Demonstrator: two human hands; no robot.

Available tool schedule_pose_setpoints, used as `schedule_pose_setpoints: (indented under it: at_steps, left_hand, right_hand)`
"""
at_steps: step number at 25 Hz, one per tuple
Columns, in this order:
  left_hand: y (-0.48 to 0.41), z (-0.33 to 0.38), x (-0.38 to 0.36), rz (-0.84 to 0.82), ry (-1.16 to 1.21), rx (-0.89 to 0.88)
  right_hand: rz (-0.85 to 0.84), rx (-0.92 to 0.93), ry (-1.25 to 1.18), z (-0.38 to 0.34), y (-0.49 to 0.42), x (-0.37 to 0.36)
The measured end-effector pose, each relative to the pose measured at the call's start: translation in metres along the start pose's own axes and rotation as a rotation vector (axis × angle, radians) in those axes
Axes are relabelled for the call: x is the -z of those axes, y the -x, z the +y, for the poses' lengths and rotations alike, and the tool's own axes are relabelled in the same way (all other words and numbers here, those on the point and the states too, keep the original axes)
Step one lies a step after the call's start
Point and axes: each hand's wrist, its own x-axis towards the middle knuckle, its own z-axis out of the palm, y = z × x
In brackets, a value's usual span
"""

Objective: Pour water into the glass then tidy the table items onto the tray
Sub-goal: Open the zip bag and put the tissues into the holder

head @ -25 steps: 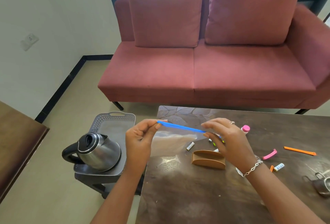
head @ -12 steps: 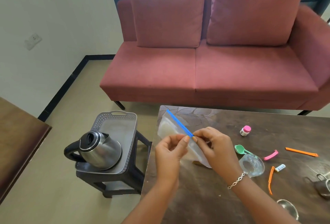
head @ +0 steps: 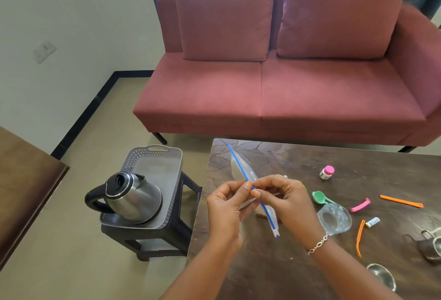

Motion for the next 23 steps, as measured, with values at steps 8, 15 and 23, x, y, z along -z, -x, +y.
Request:
schedule_pose_setpoints:
  at_steps: [8, 15, 23]
  left_hand:
    - [0.002, -0.001, -0.004, -0.002, 0.014, -0.002]
    - [0.003, -0.004, -0.008, 0.032, -0.046, -0.04]
    - [0.002, -0.007, -0.009, 0.059, -0.078, -0.122]
  right_hand:
    - [0.022, -0.023, 0.071, -0.007, -0.003, 0.005]
    - [0.102, 0.041, 0.327, -0.011, 0.001, -0.003]
    - [0.195, 0.227, 0.568, -0.018, 0.005, -0.011]
